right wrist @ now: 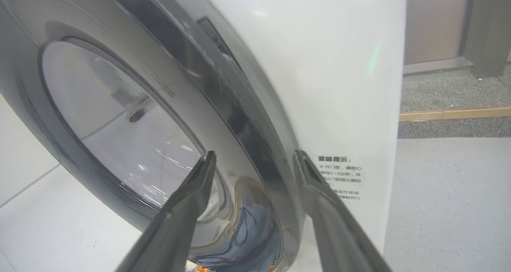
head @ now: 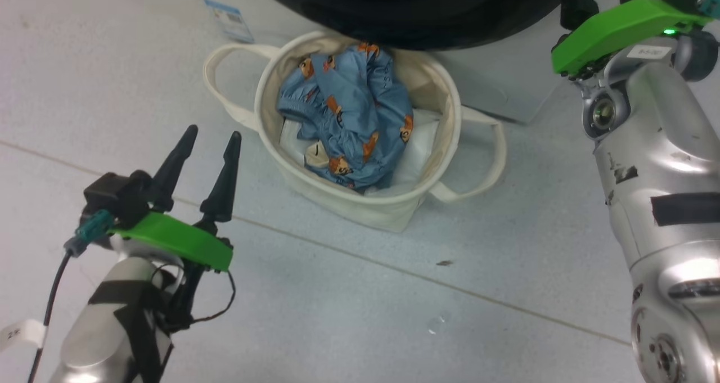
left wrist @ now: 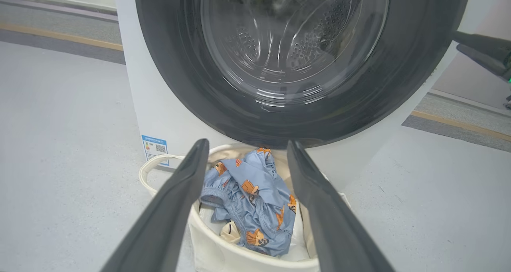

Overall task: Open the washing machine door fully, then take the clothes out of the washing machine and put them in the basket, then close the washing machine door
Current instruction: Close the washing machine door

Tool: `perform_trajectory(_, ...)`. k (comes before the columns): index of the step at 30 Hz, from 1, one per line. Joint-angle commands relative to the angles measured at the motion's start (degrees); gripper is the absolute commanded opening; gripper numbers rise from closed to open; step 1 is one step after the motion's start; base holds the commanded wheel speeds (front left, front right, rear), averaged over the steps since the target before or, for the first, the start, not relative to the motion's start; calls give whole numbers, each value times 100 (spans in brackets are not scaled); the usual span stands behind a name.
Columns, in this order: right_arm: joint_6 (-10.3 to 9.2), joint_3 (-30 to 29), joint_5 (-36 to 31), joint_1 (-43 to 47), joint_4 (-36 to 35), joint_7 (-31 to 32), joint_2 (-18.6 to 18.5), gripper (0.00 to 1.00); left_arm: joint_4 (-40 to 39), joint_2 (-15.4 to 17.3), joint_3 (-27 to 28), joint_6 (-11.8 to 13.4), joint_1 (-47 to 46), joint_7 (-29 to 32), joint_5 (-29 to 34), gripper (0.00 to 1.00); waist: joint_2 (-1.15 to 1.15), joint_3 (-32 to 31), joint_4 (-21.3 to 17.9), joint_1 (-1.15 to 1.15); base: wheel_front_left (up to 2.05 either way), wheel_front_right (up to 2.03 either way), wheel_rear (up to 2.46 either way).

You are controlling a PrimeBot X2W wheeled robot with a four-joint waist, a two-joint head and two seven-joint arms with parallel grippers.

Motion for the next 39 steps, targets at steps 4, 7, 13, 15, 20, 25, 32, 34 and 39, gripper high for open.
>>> perform_trajectory(4,-2,421,49,395,-482,-52,108,100,-262,528,393,-33,121,-68,151,100,0,-396,-213,0,0,0,0)
perform_trajectory(7,-2,599,158,821,-768,-52,108,100,-306,703,673,-33,269,-68,102,100,0,-671,-371,0,0,0,0)
perform_trajectory(13,-2,831,-57,1726,-1429,-52,108,100,-347,985,1437,-33,524,-68,-230,100,0,-1087,-785,0,0,0,0)
perform_trajectory(15,-2,878,-143,2010,-1647,-52,108,100,-330,1089,1573,-33,586,-68,-307,100,0,-1179,-927,0,0,0,0)
perform_trajectory(20,-2,691,-136,2661,-2177,-52,108,100,-468,1346,1712,-33,730,-68,-518,100,0,-1422,-1236,0,0,0,0)
perform_trajectory(25,-2,375,-278,3286,-2472,-52,108,100,-494,1577,1553,-33,1091,-68,-568,100,0,-1814,-1469,0,0,0,0)
perform_trajectory(32,-2,123,23,4026,-2832,-52,108,100,-403,1437,1741,-33,1483,-68,-776,100,0,-2182,-1621,0,0,0,0)
perform_trajectory(34,-2,164,57,4165,-2922,-52,108,100,-319,1496,1630,-33,1559,-68,-807,100,0,-2217,-1675,0,0,0,0)
perform_trajectory(39,-2,164,27,4375,-3077,-52,108,100,-269,1654,1363,-33,1598,-68,-1001,100,0,-2286,-1770,0,0,0,0)
